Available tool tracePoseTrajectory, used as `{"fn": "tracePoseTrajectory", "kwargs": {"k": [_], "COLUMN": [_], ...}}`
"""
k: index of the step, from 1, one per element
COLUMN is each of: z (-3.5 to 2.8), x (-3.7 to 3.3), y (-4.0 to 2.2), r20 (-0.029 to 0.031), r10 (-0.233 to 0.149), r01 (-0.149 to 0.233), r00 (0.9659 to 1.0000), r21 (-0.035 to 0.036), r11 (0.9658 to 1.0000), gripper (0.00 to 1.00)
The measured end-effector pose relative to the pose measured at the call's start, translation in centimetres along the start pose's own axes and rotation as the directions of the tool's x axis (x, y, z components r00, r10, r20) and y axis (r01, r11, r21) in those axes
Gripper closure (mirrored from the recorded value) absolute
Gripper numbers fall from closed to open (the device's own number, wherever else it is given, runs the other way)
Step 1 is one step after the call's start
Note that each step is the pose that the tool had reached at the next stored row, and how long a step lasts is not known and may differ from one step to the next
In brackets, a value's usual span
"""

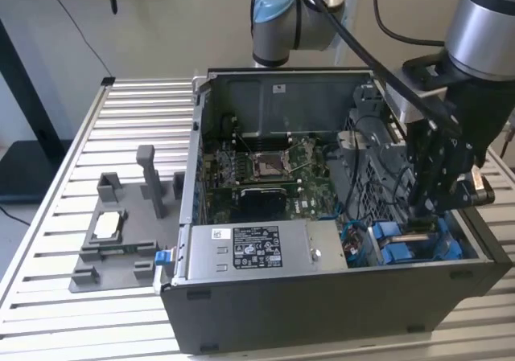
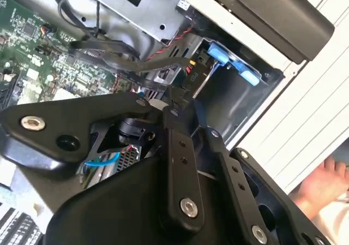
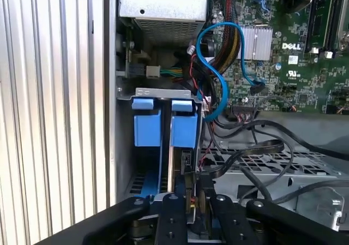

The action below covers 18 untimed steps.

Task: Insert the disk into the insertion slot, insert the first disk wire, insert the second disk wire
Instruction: 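Insert the second disk wire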

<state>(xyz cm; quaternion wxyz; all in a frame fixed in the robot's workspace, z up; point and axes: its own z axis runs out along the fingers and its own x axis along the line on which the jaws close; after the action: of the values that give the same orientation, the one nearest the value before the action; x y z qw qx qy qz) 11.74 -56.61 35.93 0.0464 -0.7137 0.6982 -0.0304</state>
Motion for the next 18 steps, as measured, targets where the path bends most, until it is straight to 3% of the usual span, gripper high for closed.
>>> {"fn": "tracePoseTrajectory", "kwargs": {"k": [8, 14, 18], "z": [-1.89, -2.6, -2.67], "x": [-0.04, -0.06, -0.06], "y": [-0.22, -0.3, -0.3], "r20": [0.0, 0.0, -0.0002], "r10": [0.0, 0.0, 0.0], "r01": [0.0, 0.0, 0.0], "r00": [1.0, 1.0, 1.0], "r21": [-0.0054, -0.0057, -0.0056], "r11": [1.0, 1.0, 1.0], "gripper": [0.76, 0.76, 0.76]}}
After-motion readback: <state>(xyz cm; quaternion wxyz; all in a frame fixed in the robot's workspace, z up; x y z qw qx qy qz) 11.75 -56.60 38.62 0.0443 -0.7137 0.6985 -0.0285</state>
